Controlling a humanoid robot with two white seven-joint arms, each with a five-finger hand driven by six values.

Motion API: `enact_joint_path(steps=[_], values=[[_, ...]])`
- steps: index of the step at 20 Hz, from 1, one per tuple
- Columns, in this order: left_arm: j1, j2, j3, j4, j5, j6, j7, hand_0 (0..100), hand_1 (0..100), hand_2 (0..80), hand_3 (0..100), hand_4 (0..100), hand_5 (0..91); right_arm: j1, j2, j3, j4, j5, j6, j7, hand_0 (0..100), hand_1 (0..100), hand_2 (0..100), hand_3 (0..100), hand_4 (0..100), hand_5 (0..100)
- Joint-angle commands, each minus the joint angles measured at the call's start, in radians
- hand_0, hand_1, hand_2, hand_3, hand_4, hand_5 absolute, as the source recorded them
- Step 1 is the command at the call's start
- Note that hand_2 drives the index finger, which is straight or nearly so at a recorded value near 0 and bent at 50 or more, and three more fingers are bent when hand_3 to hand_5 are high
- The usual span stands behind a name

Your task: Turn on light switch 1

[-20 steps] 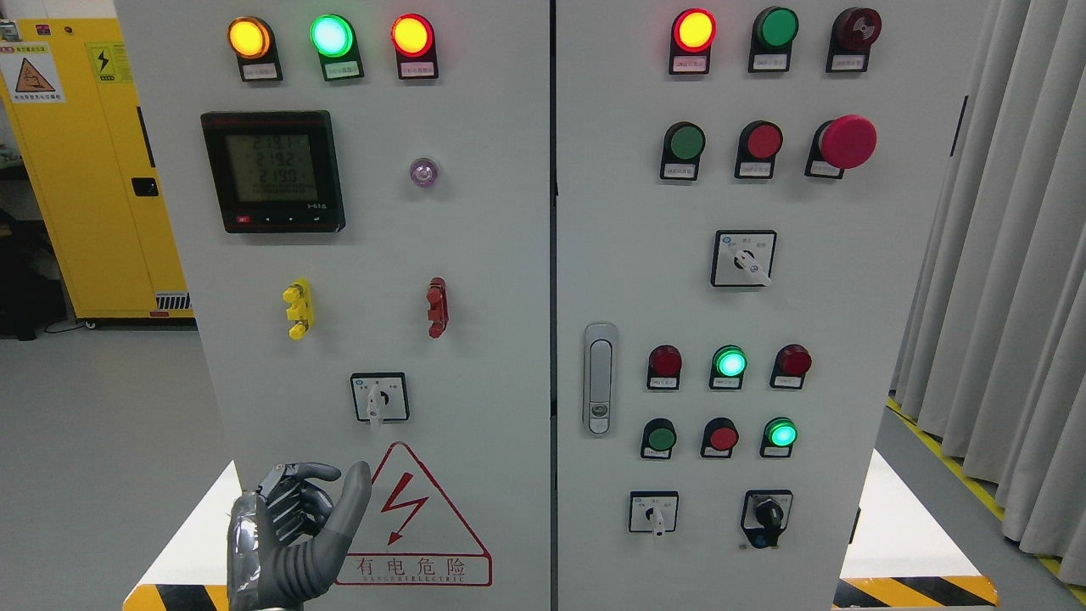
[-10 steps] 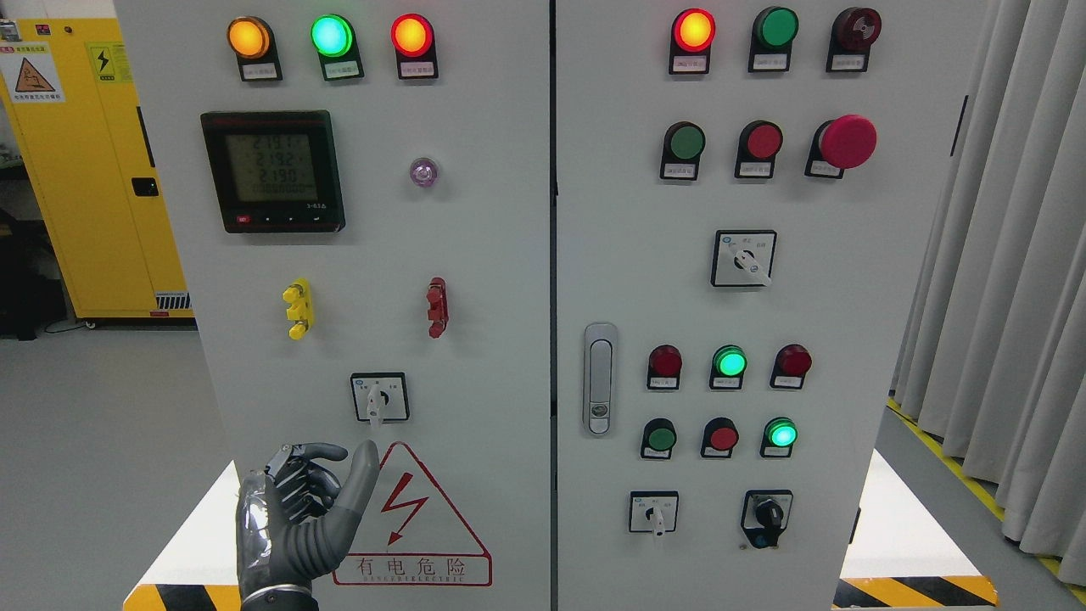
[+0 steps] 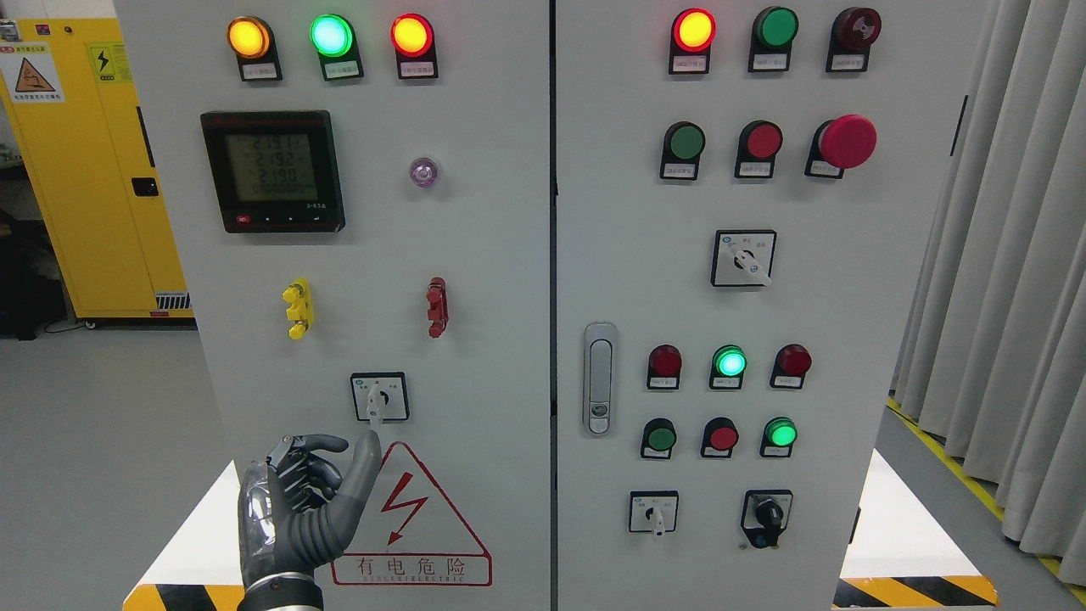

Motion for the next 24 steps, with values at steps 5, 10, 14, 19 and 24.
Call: enact_joint_path(steps=[5, 10, 14, 19, 24], values=[[-0.029, -0.011, -0.007, 0.021, -0.005, 0.004, 0.01, 18, 65, 53.9, 90, 90, 88.1, 0.0, 0.0, 0.0, 0.0, -0.029, 0.001, -0.001, 0, 50, 4, 0, 0, 0], [-0.032, -0.016, -0.02, 0.035, -0.006, 0.011, 0.011, 21, 65, 53.9, 90, 90, 88.1, 0.0, 0.0, 0.0, 0.0, -0.029, 0.001, 0.001, 0, 50, 4, 0, 0, 0], [-0.055, -0.017, -0.02, 0.043, -0.006, 0.028, 0.011, 23, 65, 54.0, 90, 90, 88.1, 0.0, 0.0, 0.0, 0.0, -0.029, 0.001, 0.001, 0, 50, 4, 0, 0, 0], [-0.06, -0.017, -0.02, 0.052, -0.006, 0.031, 0.013, 24, 65, 54.0, 90, 91, 88.2, 0.0, 0.0, 0.0, 0.0, -0.029, 0.001, -0.001, 0, 50, 4, 0, 0, 0], [-0.077, -0.019, -0.021, 0.057, -0.006, 0.058, 0.013, 24, 65, 54.3, 90, 91, 88.2, 0.0, 0.0, 0.0, 0.0, -0.029, 0.001, -0.001, 0, 50, 4, 0, 0, 0]])
